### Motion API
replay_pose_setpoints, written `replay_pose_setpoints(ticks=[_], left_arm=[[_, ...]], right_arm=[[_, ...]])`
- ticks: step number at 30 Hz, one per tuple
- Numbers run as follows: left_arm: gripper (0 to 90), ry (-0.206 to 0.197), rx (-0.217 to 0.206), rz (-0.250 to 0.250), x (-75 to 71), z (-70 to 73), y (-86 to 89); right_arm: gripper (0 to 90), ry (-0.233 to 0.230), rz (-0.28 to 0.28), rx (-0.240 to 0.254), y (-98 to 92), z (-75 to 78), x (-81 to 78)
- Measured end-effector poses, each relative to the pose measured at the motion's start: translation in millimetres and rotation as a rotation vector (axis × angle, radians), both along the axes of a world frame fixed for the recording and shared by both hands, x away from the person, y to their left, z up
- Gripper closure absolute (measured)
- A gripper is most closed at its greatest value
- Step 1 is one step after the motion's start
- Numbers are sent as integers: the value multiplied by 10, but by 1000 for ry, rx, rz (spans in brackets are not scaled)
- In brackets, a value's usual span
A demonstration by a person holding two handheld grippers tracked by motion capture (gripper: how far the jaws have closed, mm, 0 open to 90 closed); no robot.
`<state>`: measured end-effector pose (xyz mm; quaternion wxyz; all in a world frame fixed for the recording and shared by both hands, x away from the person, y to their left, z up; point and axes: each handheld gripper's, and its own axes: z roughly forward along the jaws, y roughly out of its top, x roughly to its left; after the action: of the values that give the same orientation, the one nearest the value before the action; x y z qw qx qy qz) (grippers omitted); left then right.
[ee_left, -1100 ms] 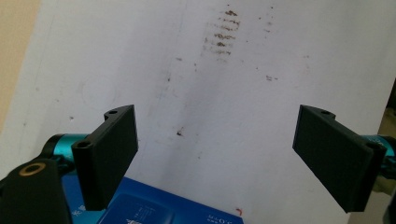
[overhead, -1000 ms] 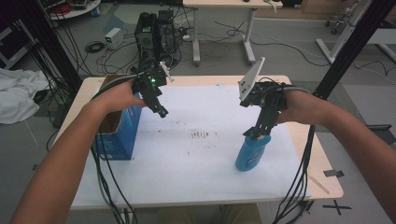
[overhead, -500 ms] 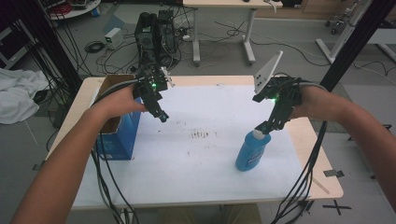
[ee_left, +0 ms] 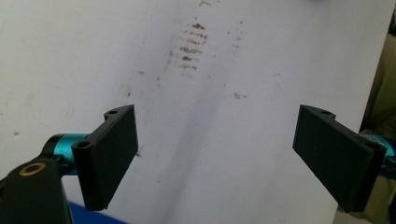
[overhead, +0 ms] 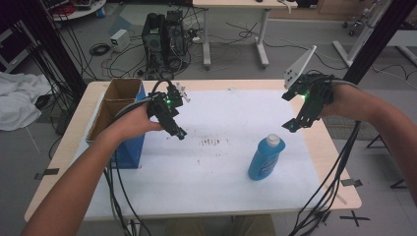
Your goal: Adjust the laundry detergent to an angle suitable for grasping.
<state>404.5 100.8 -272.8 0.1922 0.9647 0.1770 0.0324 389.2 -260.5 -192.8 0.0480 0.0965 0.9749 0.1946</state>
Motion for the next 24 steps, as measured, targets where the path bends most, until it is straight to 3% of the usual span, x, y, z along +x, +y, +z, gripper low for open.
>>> replay_pose_setpoints(ticks=[4,5,10,11,14,15,18,19,21,22,23,24], left_arm=[[141,-23,-45,26,-58,-109,-67],[141,-20,-88,50,-98,-184,-109],[141,-40,-103,55,-150,-299,-199],[141,-44,-147,77,-193,-360,-260],[141,-51,-157,65,-219,-396,-303],[141,-61,-203,88,-268,-447,-360],[141,-71,-198,68,-306,-478,-409],[141,-72,-228,85,-350,-510,-453],[141,-76,-261,74,-433,-583,-562],[141,-76,-261,74,-433,-583,-562],[141,-74,-295,74,-496,-636,-647],[141,-74,-295,74,-496,-636,-647]], right_arm=[[11,-9,-8,5,-55,-17,42],[11,-4,-18,4,-61,-20,40],[10,-1,-22,9,-89,-31,63],[11,2,-25,7,-94,-44,81],[11,7,-29,5,-99,-61,95],[11,6,-27,0,-110,-73,113],[11,10,-36,2,-127,-85,133],[10,8,-30,5,-130,-91,143],[11,13,-30,1,-130,-99,154],[11,13,-30,1,-130,-99,154],[11,14,-26,-3,-126,-106,164],[11,14,-26,-3,-126,-106,164]])
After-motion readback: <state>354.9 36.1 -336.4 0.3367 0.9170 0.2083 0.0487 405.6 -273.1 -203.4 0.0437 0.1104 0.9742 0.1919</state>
